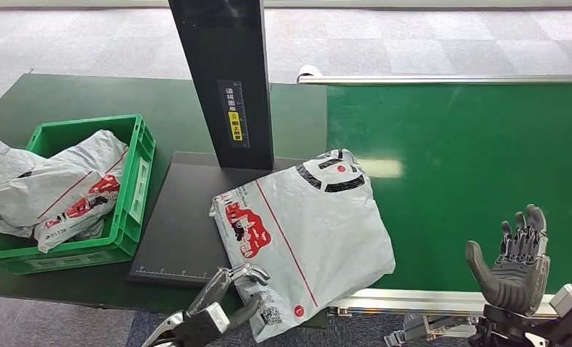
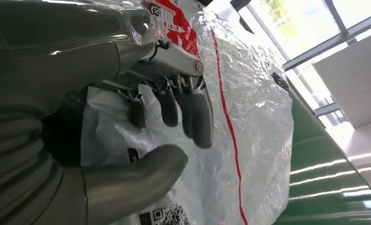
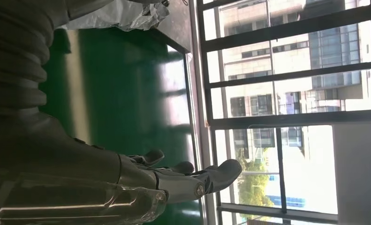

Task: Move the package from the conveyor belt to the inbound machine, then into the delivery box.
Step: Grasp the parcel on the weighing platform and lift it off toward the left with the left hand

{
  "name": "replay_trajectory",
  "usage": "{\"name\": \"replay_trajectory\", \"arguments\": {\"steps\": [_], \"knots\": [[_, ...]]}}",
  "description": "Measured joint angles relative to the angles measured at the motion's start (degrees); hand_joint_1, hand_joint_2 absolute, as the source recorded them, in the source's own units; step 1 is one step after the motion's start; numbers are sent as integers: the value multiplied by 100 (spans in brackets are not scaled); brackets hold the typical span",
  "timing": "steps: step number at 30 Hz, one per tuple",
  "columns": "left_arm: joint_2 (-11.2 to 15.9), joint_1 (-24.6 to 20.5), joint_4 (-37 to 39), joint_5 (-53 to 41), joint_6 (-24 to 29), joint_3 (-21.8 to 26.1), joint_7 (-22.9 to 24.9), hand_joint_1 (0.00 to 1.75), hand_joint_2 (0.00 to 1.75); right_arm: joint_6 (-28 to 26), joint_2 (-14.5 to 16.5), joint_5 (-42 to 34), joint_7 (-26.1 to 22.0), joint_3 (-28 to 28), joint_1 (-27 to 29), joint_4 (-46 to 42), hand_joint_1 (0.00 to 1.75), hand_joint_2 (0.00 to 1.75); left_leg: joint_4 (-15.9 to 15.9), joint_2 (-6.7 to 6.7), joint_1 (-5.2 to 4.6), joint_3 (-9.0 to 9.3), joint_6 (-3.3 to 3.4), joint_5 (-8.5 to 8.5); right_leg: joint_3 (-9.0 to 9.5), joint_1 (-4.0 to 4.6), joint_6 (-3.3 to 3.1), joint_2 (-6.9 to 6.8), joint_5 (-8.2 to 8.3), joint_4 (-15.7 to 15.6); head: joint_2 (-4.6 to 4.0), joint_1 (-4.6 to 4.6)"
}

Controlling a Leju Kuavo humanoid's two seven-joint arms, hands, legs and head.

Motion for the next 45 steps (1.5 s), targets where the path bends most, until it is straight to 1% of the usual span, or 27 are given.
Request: {"name": "replay_trajectory", "arguments": {"steps": [11, 12, 15, 16, 22, 28, 45], "knots": [[-1, -284, 353, -312, 312, -83, -13, 175, 175, 1, 82, -54, 0, -263, 42, -150, 0, 175, 0, 0, 0, 1, 0, 0, 1, 0, 0, 1, 0, 0, 0, 1], [-1, -312, 381, -388, 382, -103, -11, 167, 175, 1, 86, -61, 0, -281, 41, -160, 0, 175, 0, 0, 0, 1, 0, 0, 1, 0, 0, 1, 0, 0, 0, 1], [-1, -385, 448, -553, 530, -179, -5, 36, 175, 1, 103, -75, 0, -331, 44, -196, 0, 175, 0, 1, 0, 1, 0, 0, 1, 0, 0, 1, 0, 0, 0, 1], [-1, -399, 461, -572, 550, -196, -4, 0, 175, 1, 111, -76, 1, -344, 52, -206, 0, 175, 0, 1, 0, 2, 0, 0, 1, 0, 0, 1, 0, 0, 0, 0], [13, -428, 451, -398, 555, -253, 1, 0, 175, -1, 168, -85, 25, -391, 137, -296, 0, 175, 0, 1, 0, 1, 0, 0, 1, 0, 0, 1, 0, 0, 0, 1], [102, -408, 270, -285, 574, -251, 24, 0, 175, 15, 233, -80, 37, -422, 258, -409, 0, 175, -1, 1, 0, 0, 0, 0, 2, 0, 0, 1, 0, 0, 0, 1], [352, -148, -363, -474, 694, -145, 57, 0, 175, 50, 280, -3, 44, -465, 294, -470, 0, 175, -1, -1, 0, 0, 0, 0, 3, 0, 0, 1, 0, 0, 0, 1]]}}
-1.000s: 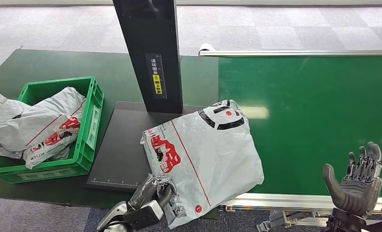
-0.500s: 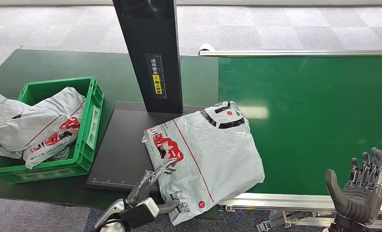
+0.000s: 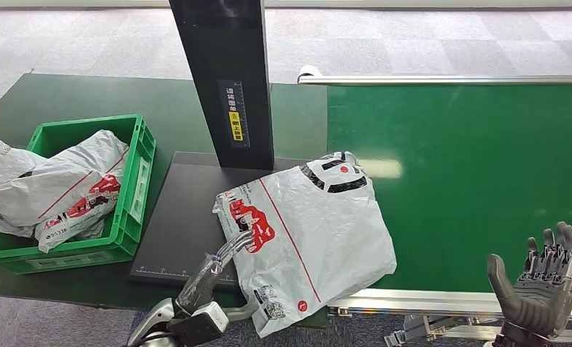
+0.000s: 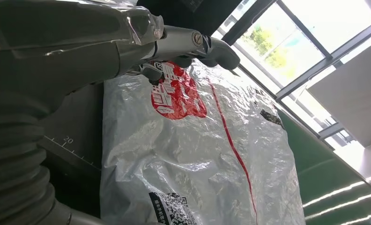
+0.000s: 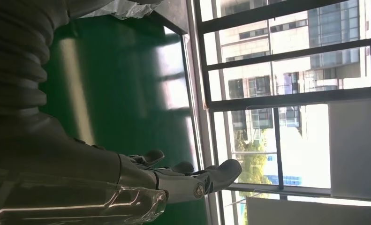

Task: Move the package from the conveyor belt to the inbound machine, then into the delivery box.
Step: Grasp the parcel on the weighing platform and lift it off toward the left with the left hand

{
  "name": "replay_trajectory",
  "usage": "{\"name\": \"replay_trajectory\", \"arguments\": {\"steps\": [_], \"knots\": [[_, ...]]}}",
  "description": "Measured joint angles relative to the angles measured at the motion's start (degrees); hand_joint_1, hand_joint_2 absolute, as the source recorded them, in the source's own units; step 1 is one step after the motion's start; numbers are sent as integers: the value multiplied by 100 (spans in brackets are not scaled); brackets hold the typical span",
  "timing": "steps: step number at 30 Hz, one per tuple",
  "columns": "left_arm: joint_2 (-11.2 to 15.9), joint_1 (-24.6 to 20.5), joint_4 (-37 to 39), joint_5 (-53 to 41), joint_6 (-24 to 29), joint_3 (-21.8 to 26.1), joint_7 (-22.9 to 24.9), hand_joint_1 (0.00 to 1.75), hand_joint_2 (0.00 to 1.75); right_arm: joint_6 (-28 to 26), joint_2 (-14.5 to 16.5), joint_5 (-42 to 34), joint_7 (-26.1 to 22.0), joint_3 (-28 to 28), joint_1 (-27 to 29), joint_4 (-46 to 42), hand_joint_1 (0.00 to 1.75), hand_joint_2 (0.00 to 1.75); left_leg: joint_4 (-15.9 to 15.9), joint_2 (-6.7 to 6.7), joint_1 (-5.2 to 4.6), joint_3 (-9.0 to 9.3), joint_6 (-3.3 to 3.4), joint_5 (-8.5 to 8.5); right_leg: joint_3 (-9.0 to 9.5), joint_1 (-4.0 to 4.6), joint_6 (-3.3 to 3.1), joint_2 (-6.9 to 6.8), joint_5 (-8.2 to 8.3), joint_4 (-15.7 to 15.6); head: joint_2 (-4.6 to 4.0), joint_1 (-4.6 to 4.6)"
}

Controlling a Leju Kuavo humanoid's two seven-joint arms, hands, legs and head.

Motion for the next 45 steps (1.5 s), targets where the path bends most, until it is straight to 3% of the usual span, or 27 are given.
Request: {"name": "replay_trajectory", "arguments": {"steps": [8, 13, 21, 32, 45], "knots": [[61, 34, -107, -279, -27, -4, 26, 0, 175, -27, -44, 14, -2, -3, -83, 27, 0, 175, 0, 1, 0, 1, 0, 0, 1, 0, 0, 0, 0, 0, 0, 1], [114, 44, -203, -1469, 465, -163, 340, 0, 175, -53, -107, -2, -2, -4, -130, 57, 0, 175, 0, 0, 0, 1, 0, 0, 1, 0, 0, -1, 0, 0, 0, 1], [157, 59, -274, -1730, 596, -331, 442, 0, 175, -61, -122, -7, -2, -8, -130, 66, 0, 175, 0, 0, 0, 1, 0, 0, 0, 0, 0, 0, 0, 0, 0, 0], [288, -29, -208, -3671, 1639, -780, 1249, 0, 175, 33, -72, -40, -2, -55, -127, 60, 0, 175, 0, 0, 0, 2, 0, 0, 0, 0, 0, 0, 0, 0, 0, 0], [309, -234, 130, -4270, 1893, -1196, 1447, 0, 175, 122, -47, -48, -1, -257, -129, -60, 0, 175, 0, 0, 0, 3, 0, 0, 0, 0, 0, 0, 0, 0, 0, 1]]}}
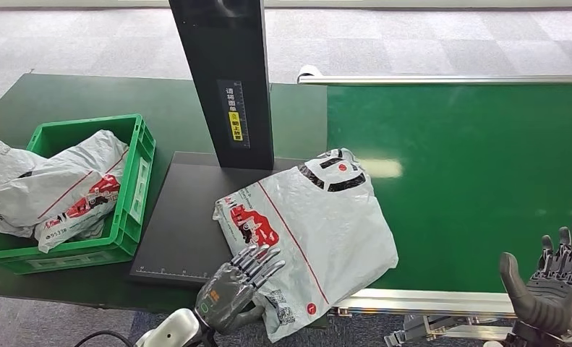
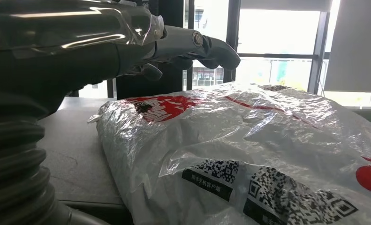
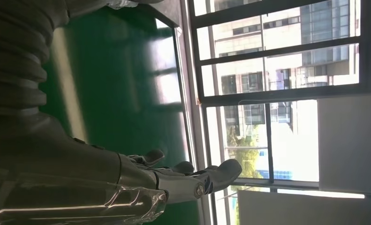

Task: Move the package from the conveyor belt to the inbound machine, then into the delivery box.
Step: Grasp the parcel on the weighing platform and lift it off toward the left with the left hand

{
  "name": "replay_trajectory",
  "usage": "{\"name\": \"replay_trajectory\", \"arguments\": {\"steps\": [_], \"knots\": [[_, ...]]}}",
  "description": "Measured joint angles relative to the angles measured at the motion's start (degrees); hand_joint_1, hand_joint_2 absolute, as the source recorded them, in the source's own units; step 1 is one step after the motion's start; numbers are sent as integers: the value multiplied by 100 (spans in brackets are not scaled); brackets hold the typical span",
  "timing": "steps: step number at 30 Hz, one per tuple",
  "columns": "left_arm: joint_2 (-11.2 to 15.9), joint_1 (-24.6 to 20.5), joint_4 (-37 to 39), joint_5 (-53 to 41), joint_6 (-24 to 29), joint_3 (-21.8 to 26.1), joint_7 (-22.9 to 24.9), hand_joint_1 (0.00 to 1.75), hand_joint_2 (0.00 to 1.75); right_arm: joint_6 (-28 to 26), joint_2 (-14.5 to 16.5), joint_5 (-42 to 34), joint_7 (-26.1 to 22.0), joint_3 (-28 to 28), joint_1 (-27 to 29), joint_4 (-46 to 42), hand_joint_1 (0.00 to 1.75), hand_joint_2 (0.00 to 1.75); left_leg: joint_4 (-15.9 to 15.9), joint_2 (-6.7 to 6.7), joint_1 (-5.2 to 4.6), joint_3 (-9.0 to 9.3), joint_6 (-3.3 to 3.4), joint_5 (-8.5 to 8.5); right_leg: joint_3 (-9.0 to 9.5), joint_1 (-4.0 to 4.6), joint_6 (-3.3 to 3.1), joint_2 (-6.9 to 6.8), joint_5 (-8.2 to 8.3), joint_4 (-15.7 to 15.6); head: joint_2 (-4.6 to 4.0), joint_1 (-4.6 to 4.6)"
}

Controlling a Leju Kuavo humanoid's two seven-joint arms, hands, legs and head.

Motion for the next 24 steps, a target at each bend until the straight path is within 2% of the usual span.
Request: {"name": "replay_trajectory", "arguments": {"steps": [8, 15, 24], "knots": [[-22, -18, 227, -26, 68, -113, 10, 0, 175, 73, 25, 4, 4, -38, -1, -19, 0, 175, 0, 0, 0, 0, 0, 0, 0, 0, 0, 0, 0, 0, 0, -1], [-302, -37, 680, 192, 140, -288, -87, 0, 175, 67, 39, 81, 16, -19, -69, -21, 0, 175, 0, -1, -1, -1, 0, 0, 1, -1, 0, 0, 0, 0, 0, -1], [-418, -113, 956, 233, 212, -306, -85, 0, 175, 46, 43, 80, 18, -17, -78, -21, 0, 175, 0, -1, 1, 0, 0, 0, 1, 1, 0, 0, 0, 0, 0, -1]]}}
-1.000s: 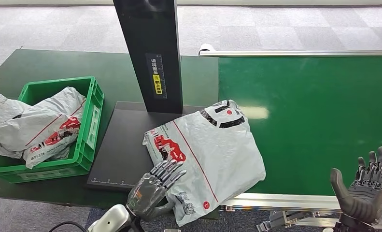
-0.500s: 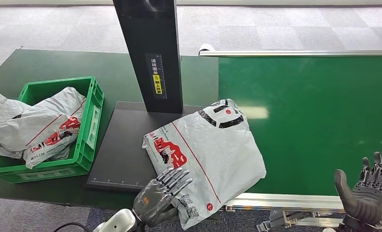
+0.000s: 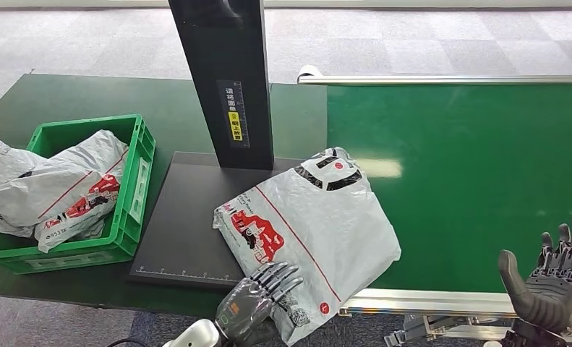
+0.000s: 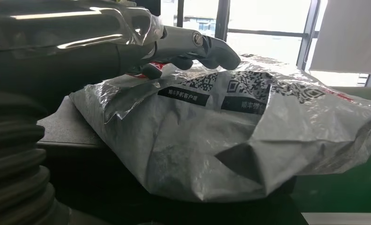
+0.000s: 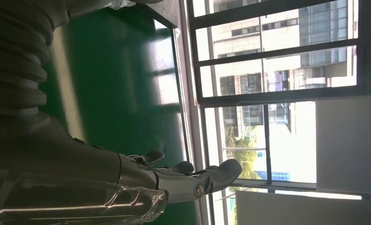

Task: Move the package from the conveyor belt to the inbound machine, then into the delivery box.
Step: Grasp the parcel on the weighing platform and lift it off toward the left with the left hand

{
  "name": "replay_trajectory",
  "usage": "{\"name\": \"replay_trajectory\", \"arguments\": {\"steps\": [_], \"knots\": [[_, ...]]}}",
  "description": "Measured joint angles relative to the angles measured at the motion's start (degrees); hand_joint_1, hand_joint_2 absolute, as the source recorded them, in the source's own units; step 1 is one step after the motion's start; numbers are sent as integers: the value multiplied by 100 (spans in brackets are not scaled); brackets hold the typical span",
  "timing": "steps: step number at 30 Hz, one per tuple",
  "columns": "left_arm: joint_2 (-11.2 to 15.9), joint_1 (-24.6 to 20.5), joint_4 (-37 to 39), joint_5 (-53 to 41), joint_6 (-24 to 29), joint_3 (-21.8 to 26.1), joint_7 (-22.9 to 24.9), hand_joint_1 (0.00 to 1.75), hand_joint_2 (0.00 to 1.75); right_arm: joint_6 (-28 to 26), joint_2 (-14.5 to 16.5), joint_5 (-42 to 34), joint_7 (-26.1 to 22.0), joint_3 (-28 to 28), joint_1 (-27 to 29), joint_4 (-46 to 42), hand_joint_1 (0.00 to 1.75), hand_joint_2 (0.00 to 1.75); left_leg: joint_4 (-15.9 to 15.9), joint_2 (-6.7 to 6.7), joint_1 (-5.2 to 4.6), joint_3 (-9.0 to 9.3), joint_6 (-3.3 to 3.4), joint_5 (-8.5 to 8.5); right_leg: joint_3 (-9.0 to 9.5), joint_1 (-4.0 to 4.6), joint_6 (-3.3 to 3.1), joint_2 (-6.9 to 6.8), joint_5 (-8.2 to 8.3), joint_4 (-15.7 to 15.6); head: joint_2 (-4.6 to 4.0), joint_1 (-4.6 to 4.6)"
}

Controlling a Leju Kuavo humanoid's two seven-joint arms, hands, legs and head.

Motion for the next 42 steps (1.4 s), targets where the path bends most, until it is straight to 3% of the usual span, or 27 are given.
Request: {"name": "replay_trajectory", "arguments": {"steps": [8, 12, 19, 31, 35, 38, 42], "knots": [[-213, -106, 31, 286, 285, 7, 18, 0, 175, -12, 109, -16, 0, 21, 27, -62, 0, 175, 1, 1, -1, 0, 0, 0, 1, -2, 0, 0, 0, 0, 0, 0], [-364, -138, 20, 568, 397, 20, -33, 172, 175, -67, 157, -10, 5, 55, 28, -79, 0, 175, 1, 0, -1, 0, 0, 0, 0, -1, 0, 0, 0, 0, 0, 0], [-570, -262, -43, 964, 358, 115, -142, 175, 175, -126, 194, -15, 33, 61, 8, -98, 0, 175, 1, 1, -1, 2, 0, 0, 2, -1, 0, 0, 0, 0, 0, -1], [-582, -262, -226, 1220, 223, 265, -256, 175, 175, -174, 232, -25, 83, 40, -36, -151, 0, 175, 1, 0, -1, 1, 0, 0, 2, -1, 0, 0, 0, 0, 0, 0], [-584, -256, -331, 1820, 58, 376, -487, 175, 175, -178, 245, -48, 89, 11, -28, -200, 0, 175, 1, 1, 0, 1, 0, 0, 1, -1, 0, 0, 0, 0, 0, -1], [-491, -249, -815, 2157, -4, 637, -593, 175, 175, -164, 283, -72, 89, -15, 7, -229, 0, 175, 0, 1, 3, 0, -1, 1, 1, 3, 0, 0, 0, 1, 0, 0], [-134, -312, -1971, 1861, 150, 1361, -494, 175, 175, -103, 338, -104, 43, -24, 135, -244, 0, 175, -1, 2, 12, 1, -3, 2, 1, 11, -1, 1, 0, 3, 0, -1]]}}
